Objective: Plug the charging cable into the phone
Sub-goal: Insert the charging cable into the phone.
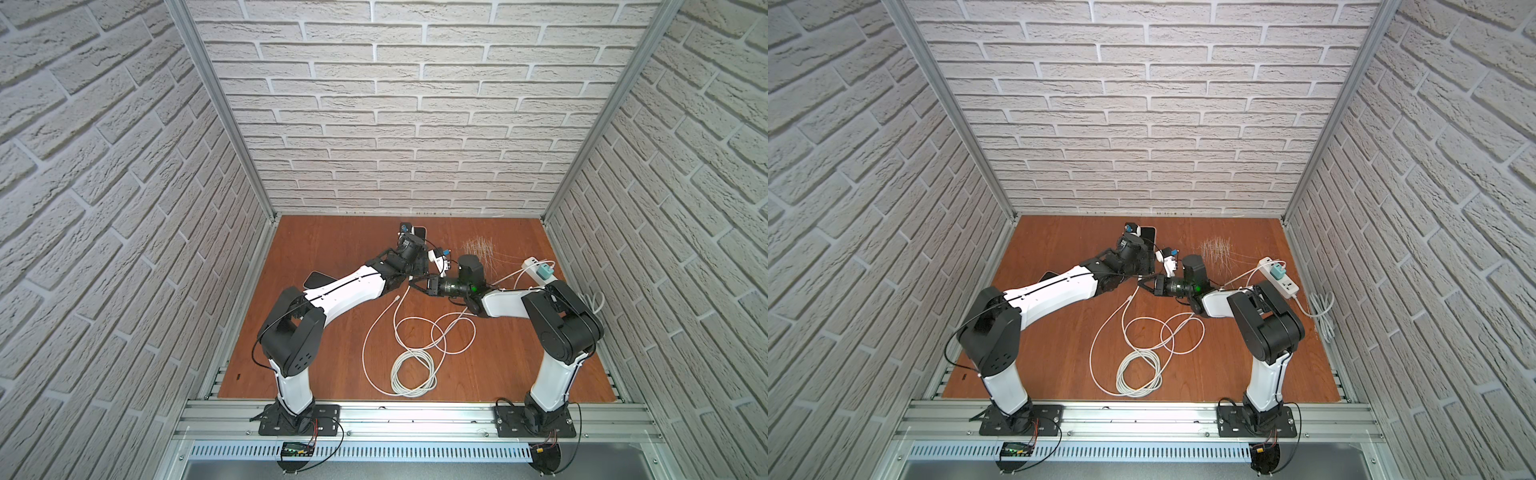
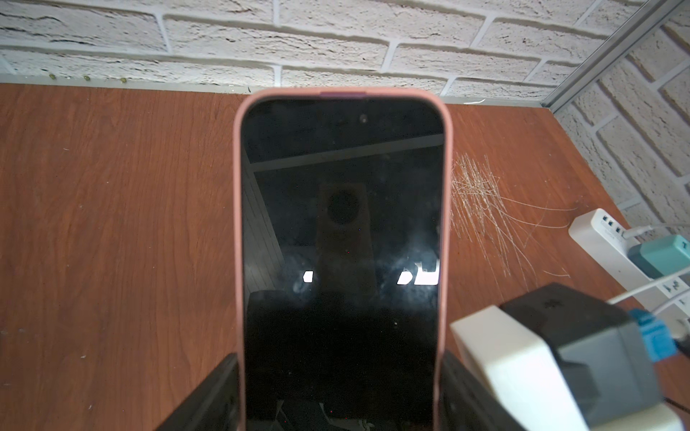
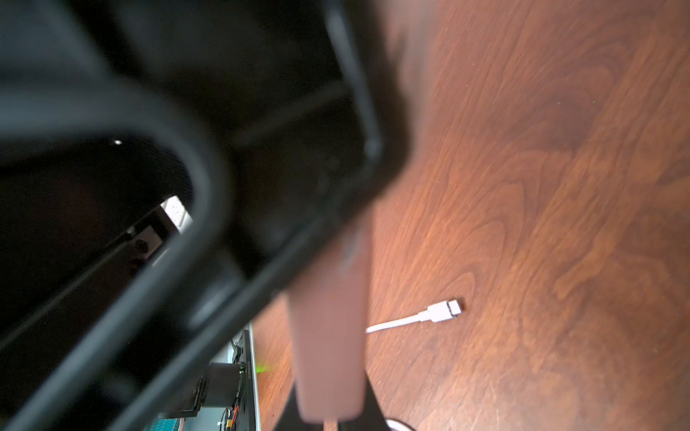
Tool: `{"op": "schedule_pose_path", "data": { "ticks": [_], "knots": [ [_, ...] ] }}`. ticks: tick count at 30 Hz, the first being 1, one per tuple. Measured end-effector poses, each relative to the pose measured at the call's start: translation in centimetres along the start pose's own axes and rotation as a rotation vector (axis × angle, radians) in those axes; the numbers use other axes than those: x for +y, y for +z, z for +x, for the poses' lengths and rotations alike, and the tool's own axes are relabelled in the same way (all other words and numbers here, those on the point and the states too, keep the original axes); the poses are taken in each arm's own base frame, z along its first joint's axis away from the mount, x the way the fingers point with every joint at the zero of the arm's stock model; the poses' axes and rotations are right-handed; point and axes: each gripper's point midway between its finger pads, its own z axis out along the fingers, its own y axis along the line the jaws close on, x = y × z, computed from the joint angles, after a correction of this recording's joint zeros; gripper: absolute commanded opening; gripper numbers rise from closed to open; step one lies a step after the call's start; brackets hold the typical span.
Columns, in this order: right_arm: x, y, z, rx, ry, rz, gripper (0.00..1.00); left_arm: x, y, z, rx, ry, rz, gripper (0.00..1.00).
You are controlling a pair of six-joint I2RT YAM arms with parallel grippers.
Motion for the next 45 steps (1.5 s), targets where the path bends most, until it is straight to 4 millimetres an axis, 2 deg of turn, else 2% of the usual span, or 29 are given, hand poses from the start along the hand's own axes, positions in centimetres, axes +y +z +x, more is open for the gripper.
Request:
{"op": "schedule_pose_path", "data": {
  "ticks": [14, 30, 45],
  "knots": [
    [0.5, -0.6, 0.3, 0.006, -0.044, -0.003, 0.03, -0.5, -0.7, 0.1, -0.008, 0.018, 0.007, 0.47],
    [0.2, -1.1, 0.2, 0.006, -0.033, -0.003, 0.03, -1.0, -0.7, 0.1, -0.013, 0.018, 0.036, 0.47],
    [-0.3, -1.2, 0.6, 0.025, -0.004, 0.016, 0.03, -1.5, -0.7, 0.9, -0.010, 0.022, 0.039, 0.46]
  ]
}}
